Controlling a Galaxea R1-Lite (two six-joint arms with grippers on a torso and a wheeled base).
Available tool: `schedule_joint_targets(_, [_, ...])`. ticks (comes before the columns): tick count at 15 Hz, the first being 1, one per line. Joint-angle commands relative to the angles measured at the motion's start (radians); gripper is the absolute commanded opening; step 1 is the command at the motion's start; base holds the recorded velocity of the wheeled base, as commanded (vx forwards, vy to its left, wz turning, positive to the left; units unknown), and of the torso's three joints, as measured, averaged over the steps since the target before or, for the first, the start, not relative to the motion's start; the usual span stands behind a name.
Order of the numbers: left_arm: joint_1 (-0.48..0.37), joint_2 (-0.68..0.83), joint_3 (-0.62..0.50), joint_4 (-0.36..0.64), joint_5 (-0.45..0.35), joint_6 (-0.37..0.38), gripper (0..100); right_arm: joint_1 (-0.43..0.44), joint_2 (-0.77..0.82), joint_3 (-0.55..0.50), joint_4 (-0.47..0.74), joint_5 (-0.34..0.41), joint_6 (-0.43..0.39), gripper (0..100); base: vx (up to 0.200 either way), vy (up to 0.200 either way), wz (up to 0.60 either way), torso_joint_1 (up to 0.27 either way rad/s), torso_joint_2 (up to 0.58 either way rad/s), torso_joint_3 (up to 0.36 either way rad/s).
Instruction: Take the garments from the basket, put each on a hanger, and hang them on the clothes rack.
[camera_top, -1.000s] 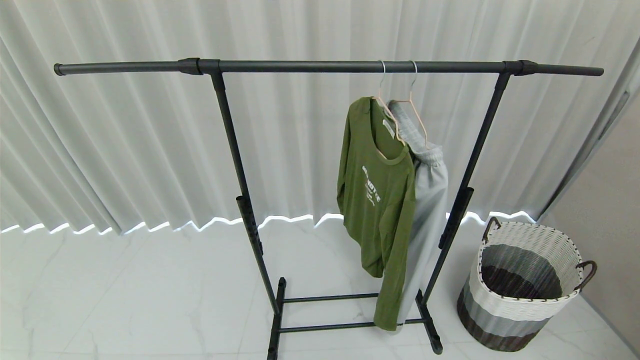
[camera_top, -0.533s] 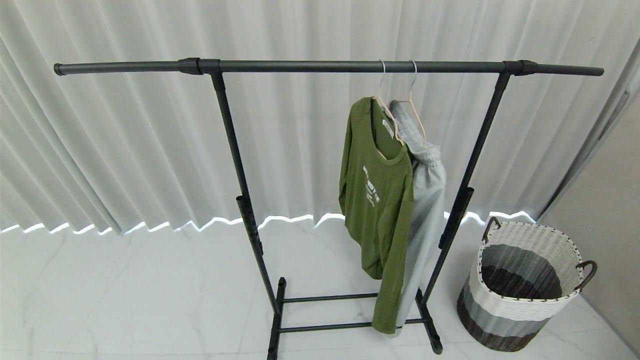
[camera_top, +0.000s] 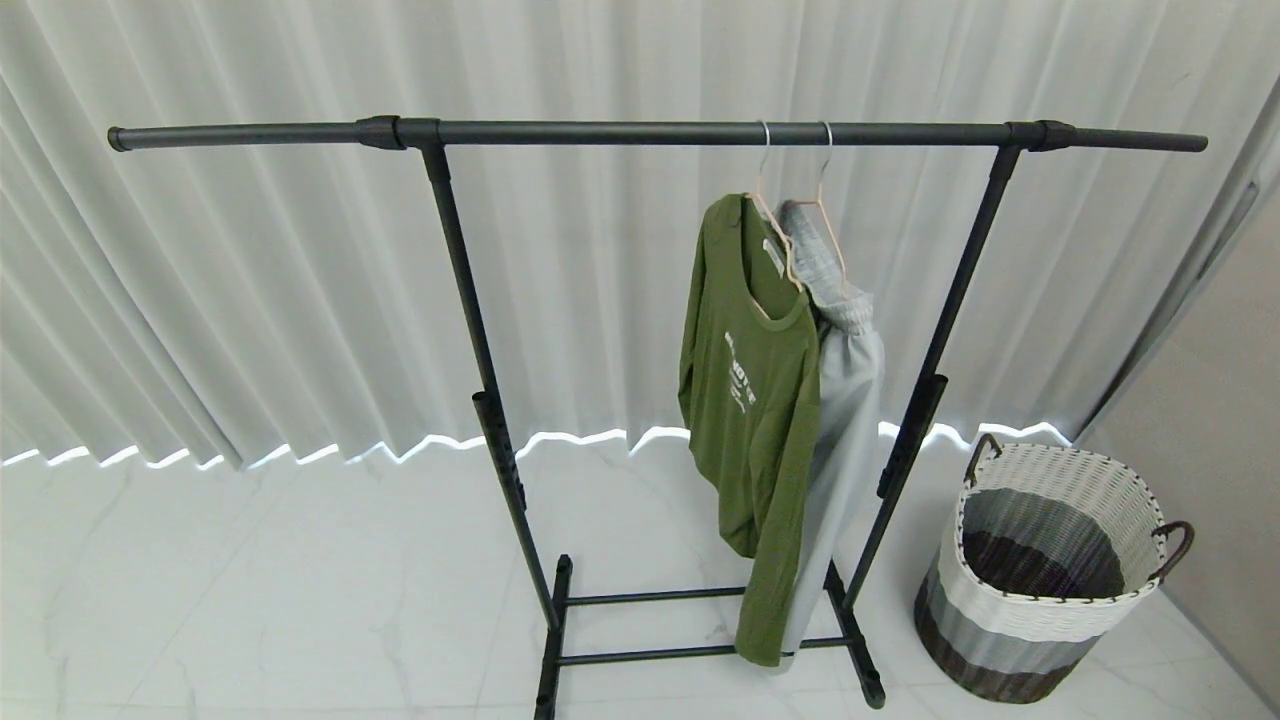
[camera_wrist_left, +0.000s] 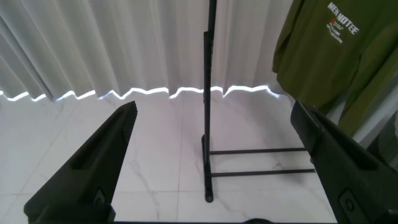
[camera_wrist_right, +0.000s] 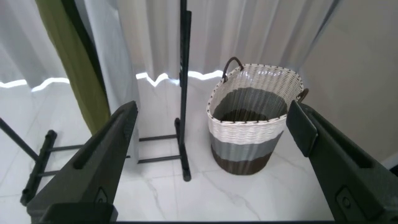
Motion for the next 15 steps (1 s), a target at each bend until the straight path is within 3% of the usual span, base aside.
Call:
schedule_joint_targets(1, [0.0,0.0,0.0,0.0,0.0,0.0,100,0.001,0.002,0.0,0.0,0.0,0.0,100,0.0,0.0,0.0,0.0,0.0,0.0])
schedule_joint_targets(15, [0.0,0.0,0.0,0.0,0.0,0.0,100,0.001,0.002,0.0,0.0,0.0,0.005,100,0.0,0.0,0.0,0.0,0.0,0.0])
